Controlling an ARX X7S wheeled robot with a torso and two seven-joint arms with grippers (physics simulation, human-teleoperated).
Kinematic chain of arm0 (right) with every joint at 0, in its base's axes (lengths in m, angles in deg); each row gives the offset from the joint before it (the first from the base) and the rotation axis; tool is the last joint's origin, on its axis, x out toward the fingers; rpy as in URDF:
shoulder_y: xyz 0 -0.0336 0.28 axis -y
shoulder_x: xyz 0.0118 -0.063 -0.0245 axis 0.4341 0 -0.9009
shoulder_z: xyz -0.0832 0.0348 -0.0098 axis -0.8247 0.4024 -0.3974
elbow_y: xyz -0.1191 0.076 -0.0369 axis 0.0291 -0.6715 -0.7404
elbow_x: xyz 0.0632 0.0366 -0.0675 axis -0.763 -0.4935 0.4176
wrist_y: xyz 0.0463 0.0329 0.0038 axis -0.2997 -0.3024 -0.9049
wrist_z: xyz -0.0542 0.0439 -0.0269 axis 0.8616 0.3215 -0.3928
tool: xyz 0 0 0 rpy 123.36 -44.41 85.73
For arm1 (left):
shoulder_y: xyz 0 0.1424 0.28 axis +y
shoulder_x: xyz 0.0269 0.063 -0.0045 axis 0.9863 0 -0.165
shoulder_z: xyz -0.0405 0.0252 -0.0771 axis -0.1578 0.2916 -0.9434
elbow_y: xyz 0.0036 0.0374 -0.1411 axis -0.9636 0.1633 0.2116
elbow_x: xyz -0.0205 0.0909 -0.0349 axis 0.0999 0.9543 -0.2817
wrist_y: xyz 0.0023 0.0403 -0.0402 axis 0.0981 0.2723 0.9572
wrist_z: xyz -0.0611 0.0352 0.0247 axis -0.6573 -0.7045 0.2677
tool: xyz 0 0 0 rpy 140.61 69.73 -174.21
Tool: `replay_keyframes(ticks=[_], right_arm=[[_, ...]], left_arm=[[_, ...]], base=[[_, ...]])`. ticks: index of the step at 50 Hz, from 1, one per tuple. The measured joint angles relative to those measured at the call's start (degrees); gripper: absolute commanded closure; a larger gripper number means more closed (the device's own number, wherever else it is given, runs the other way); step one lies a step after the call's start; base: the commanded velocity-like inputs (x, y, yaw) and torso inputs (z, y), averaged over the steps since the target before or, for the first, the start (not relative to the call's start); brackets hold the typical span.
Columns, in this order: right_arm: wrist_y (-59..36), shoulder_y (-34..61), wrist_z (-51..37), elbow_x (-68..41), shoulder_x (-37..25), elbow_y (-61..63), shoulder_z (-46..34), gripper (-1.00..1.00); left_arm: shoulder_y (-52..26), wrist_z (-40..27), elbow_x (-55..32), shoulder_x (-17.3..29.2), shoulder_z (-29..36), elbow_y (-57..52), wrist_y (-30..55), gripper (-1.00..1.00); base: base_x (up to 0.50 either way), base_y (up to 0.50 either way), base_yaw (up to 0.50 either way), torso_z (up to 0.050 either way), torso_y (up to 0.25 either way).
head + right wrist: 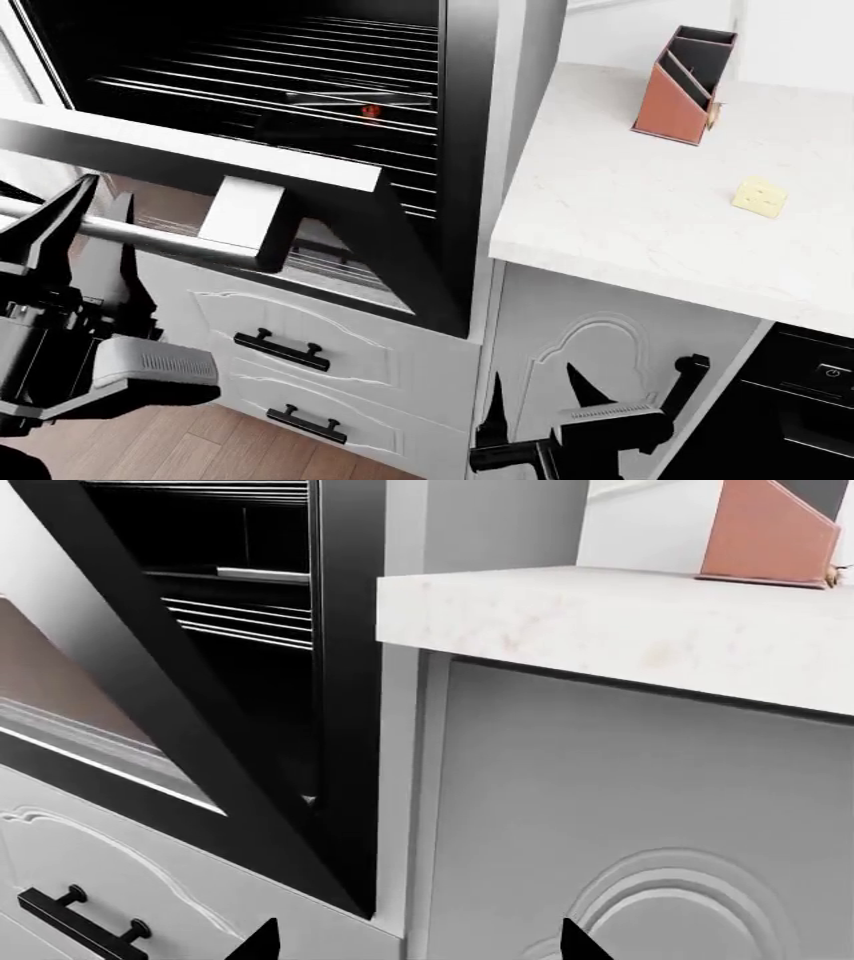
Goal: Open the oven door
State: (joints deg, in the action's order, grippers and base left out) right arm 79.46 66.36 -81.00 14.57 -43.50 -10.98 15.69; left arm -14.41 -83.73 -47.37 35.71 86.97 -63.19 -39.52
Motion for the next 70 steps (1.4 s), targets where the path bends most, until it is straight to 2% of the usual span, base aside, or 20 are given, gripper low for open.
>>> replay_keyframes(ticks=[43, 70], right_arm=[[1.9, 0.0, 0.1, 1.0, -0.5, -0.5, -1.1, -1.0], [1.9, 0.1, 0.1, 1.8, -1.3, 0.6, -2.0, -1.0]], left_arm=[[12.3, -8.1, 1.6, 0.3, -4.2, -1.9, -0.7, 1.0], [14.7, -9.8, 1.8, -0.1, -5.1, -2.1, -1.3, 1.0]], base=[[0.0, 0.0, 0.0, 0.0, 0.001], [0.0, 0.0, 0.0, 0.0, 0.0]])
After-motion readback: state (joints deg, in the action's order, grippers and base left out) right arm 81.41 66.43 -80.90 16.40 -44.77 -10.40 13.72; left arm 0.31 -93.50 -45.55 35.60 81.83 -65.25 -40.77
